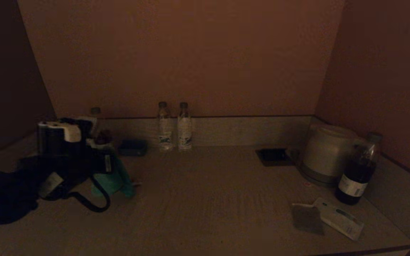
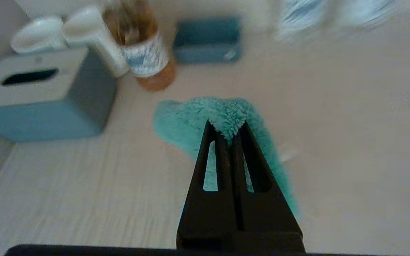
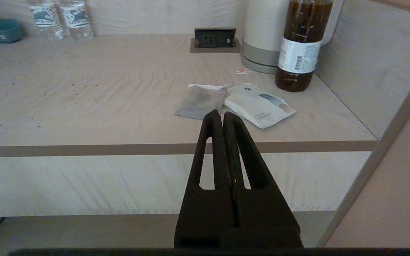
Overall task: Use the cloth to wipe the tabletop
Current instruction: Sweep the stains on the table
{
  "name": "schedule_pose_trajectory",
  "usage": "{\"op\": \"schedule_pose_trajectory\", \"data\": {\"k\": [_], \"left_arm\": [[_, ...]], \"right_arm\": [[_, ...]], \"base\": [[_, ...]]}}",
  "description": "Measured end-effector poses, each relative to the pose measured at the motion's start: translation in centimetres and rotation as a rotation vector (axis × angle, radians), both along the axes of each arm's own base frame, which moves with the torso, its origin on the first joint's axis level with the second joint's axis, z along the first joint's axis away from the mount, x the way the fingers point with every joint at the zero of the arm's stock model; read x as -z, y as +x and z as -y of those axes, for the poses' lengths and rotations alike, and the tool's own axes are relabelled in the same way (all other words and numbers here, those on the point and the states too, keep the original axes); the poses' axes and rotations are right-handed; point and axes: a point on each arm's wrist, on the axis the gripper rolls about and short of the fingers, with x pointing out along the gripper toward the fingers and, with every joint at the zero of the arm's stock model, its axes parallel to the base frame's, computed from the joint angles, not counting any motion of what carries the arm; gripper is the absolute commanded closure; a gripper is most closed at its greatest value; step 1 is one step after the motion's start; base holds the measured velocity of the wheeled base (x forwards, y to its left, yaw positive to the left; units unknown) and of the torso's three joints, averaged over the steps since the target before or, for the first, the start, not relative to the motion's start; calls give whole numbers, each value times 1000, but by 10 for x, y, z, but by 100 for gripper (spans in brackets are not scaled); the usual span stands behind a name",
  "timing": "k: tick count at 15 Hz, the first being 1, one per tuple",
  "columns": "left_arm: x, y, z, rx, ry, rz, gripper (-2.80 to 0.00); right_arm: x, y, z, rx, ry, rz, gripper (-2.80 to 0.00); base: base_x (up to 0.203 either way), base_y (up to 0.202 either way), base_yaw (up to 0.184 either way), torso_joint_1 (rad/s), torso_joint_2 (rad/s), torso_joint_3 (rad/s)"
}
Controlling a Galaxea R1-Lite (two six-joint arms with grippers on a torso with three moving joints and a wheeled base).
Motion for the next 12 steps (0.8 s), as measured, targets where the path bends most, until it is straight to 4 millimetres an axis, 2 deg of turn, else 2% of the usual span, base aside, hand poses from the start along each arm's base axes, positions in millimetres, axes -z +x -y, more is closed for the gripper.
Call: {"op": "schedule_pose_trajectory", "data": {"k": [3, 5, 8, 10, 12], "left_arm": [[67, 30, 2, -52, 70, -32, 0], [97, 28, -1, -66, 89, -33, 0], [115, 7, 1, -37, 104, -90, 0], [117, -7, 7, -9, 99, -111, 0], [118, -33, 21, 53, 89, -147, 0]], "right_arm": [[0, 0, 0, 0, 0, 0, 0], [0, 0, 0, 0, 0, 0, 0], [0, 0, 0, 0, 0, 0, 0], [0, 0, 0, 0, 0, 0, 0], [0, 0, 0, 0, 0, 0, 0]], "base": [[0, 0, 0, 0, 0, 0], [0, 0, 0, 0, 0, 0], [0, 0, 0, 0, 0, 0], [0, 0, 0, 0, 0, 0], [0, 0, 0, 0, 0, 0]]}}
